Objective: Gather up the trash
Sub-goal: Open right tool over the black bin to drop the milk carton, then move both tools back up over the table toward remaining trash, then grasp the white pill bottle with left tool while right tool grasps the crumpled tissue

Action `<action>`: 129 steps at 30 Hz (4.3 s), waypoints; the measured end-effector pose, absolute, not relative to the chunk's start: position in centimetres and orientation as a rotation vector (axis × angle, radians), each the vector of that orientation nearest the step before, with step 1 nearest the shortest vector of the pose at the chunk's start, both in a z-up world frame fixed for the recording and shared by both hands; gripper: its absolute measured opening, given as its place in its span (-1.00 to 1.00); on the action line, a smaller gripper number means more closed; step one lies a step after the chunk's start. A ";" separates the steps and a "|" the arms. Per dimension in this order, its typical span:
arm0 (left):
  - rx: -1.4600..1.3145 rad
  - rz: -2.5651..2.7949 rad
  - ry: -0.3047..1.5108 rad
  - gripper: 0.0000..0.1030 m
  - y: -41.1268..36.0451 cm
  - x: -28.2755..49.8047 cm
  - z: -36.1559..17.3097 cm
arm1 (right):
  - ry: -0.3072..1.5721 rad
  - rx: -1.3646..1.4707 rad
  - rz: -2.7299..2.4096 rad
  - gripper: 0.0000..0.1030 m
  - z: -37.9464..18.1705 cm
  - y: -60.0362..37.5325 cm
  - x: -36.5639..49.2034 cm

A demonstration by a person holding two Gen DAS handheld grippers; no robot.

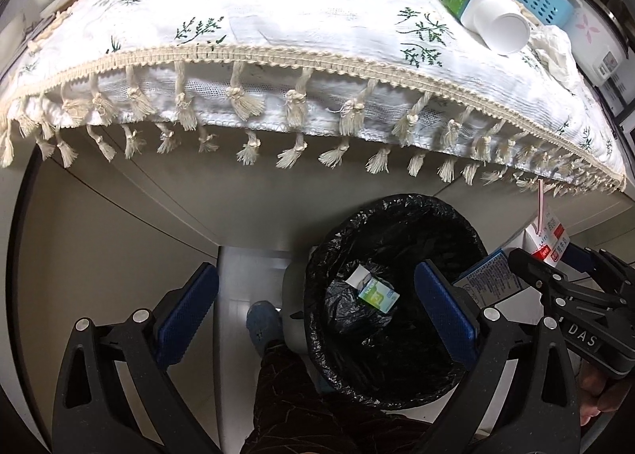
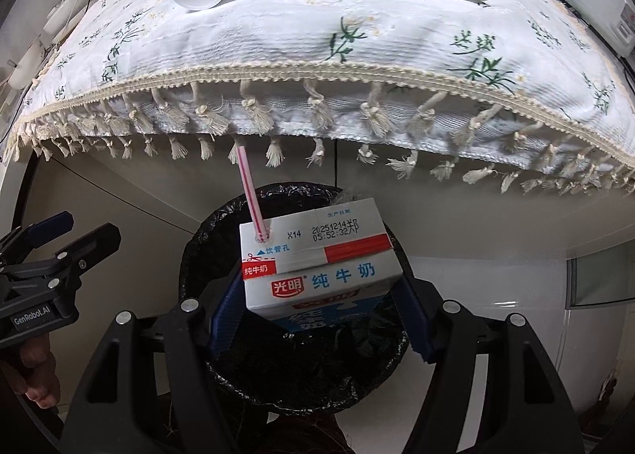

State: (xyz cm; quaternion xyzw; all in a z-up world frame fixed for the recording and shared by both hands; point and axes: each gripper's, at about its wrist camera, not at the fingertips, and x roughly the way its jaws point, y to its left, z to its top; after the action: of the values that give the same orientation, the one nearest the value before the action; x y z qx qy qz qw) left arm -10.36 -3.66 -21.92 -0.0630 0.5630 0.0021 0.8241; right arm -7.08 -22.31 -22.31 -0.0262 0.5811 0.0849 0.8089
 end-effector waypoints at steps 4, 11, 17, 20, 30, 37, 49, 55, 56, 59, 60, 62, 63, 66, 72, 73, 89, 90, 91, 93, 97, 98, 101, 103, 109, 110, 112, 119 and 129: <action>-0.125 0.011 1.201 0.88 -3.6 -10.3 -21.8 | 1.236 -0.060 0.181 0.52 -22.3 -21.3 -7.1; -0.111 0.002 1.197 0.88 -4.0 -10.2 -20.8 | 1.217 -0.037 0.143 0.76 -21.0 -21.7 -7.1; -0.109 -0.027 1.203 0.88 -4.9 -10.1 -19.3 | 1.192 -0.039 0.121 0.80 -18.6 -23.2 -7.5; -0.096 -0.023 1.213 0.88 -5.5 -10.0 -18.2 | 1.179 -0.023 0.112 0.80 -16.7 -24.6 -8.1; -0.074 -0.078 1.158 0.88 -7.2 -9.9 -11.7 | 1.109 -0.011 0.091 0.80 -10.4 -27.3 -8.3; -0.080 -0.085 1.123 0.87 -7.1 -8.9 -8.5 | 1.052 0.000 0.081 0.80 -7.2 -28.1 -7.5; -0.095 -0.084 1.101 0.88 -6.8 -6.6 -6.4 | 1.001 0.024 0.064 0.80 -4.4 -29.2 -5.4; -0.102 -0.091 1.100 0.88 -6.9 -5.4 -6.1 | 0.996 0.014 0.060 0.80 -3.9 -29.1 -4.3; -0.103 -0.091 1.098 0.88 -6.9 -5.1 -6.0 | 0.993 0.017 0.060 0.80 -3.8 -29.2 -4.1; -0.106 -0.098 1.097 0.88 -6.9 -4.4 -5.8 | 0.979 0.015 0.057 0.80 -3.2 -29.3 -3.5; -0.110 -0.101 1.094 0.88 -6.9 -4.1 -5.7 | 0.973 0.014 0.057 0.80 -3.0 -29.3 -3.2; -0.110 -0.098 1.089 0.88 -6.8 -3.4 -5.6 | 0.964 0.012 0.057 0.80 -2.7 -29.3 -2.7; -0.111 -0.098 1.088 0.88 -6.8 -3.1 -5.5 | 0.964 0.011 0.058 0.80 -2.6 -29.3 -2.5; -0.112 -0.099 1.083 0.88 -6.7 -2.0 -5.4 | 0.965 0.012 0.058 0.80 -2.7 -29.4 -1.9; -0.124 -0.102 1.114 0.88 -6.4 0.6 -6.4 | 1.005 0.016 0.046 0.80 -4.0 -29.9 -0.3; -0.123 -0.105 1.120 0.88 -6.5 1.0 -6.6 | 1.012 0.020 0.042 0.80 -4.4 -30.1 0.1; -0.083 -0.175 1.256 0.69 -11.1 6.5 -11.7 | 1.138 0.012 0.070 0.44 -10.2 -28.9 7.1; -0.081 -0.177 1.259 0.66 -11.2 6.7 -11.9 | 1.144 0.013 0.076 0.42 -10.5 -28.8 7.4; -0.078 -0.177 1.261 0.66 -11.3 7.0 -12.0 | 1.152 0.012 0.080 0.39 -10.8 -28.7 7.8; -0.073 -0.176 1.266 0.61 -11.5 7.3 -12.2 | 1.164 0.014 0.084 0.35 -11.3 -28.5 8.3; -0.065 -0.178 1.278 0.48 -11.8 7.6 -12.6 | 1.183 0.018 0.090 0.14 -12.0 -28.2 9.0; -0.062 -0.178 1.281 0.42 -11.9 7.7 -12.7 | 1.187 0.018 0.092 0.09 -12.1 -28.1 9.1; -0.059 -0.181 1.286 0.35 -11.9 7.8 -12.8 | 1.197 0.029 0.099 -0.06 -12.3 -28.1 9.4; -0.068 -0.188 1.279 0.30 -11.8 7.8 -12.7 | 1.194 0.034 0.092 -0.11 -12.3 -28.2 9.5; -0.054 -0.206 1.281 -0.05 -12.1 7.7 -12.6 | 1.213 0.038 0.088 -0.38 -12.7 -28.2 9.7; -0.049 -0.208 1.285 -0.11 -12.2 7.8 -12.7 | 1.216 0.034 0.083 -0.43 -12.8 -28.2 9.7; -0.048 -0.209 1.285 -0.12 -12.2 7.7 -12.7 | 1.227 0.038 0.080 -0.51 -13.0 -28.2 9.7; -0.051 -0.204 1.281 -0.13 -12.1 7.5 -12.6 | 1.245 0.047 0.069 -0.80 -13.5 -28.6 9.7; -0.033 -0.210 1.258 -0.15 -12.0 7.1 -12.0 | 1.233 0.072 0.054 -0.83 -13.1 -29.0 9.4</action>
State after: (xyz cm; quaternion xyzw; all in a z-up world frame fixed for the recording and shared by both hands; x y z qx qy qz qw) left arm 7.08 -12.05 -12.00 -0.0153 0.5874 -0.0978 0.8032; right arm 9.41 -29.04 -13.05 0.0335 0.5779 0.0253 0.8151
